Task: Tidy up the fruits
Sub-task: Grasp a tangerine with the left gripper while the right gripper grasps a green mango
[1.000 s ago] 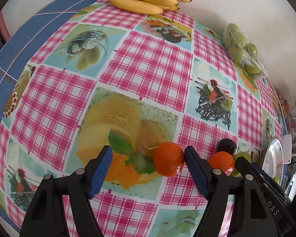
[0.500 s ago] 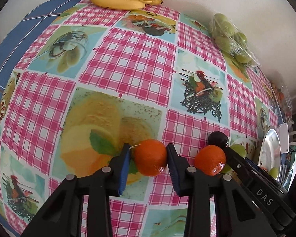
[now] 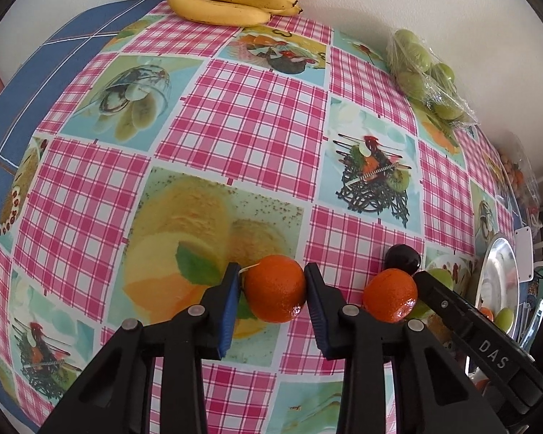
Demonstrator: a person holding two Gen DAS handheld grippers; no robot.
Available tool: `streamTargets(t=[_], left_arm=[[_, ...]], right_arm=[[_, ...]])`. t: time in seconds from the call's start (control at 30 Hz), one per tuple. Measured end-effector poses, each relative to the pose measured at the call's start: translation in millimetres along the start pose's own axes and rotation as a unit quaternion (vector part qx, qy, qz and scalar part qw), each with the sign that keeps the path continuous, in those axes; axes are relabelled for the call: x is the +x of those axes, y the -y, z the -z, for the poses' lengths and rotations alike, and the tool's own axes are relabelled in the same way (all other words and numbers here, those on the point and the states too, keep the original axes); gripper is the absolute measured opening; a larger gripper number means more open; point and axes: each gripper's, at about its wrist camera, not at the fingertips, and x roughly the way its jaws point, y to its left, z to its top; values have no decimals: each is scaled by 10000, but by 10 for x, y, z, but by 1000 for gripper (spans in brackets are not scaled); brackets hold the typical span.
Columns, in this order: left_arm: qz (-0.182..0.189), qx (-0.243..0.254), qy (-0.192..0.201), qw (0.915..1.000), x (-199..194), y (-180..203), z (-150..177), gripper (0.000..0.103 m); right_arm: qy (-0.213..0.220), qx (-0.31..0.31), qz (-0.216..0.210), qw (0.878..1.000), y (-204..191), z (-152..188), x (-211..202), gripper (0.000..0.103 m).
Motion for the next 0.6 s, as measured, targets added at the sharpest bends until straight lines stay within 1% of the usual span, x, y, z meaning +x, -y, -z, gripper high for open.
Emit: streamTargets(t=[0.23,0.37,0.6], left_arm=[[-129,-22,-48,9999,36,-14,13,37],[-118,-62,-46,9999,36,-23,15,37],[-107,-117,-46,9999,40,-26,9,37]], right_arm=[[-26,138,-181,9997,33,17,9,48],[5,67,-123,9999,2,20,15,48],[10,104,-147,9998,-1,-2,34,48]])
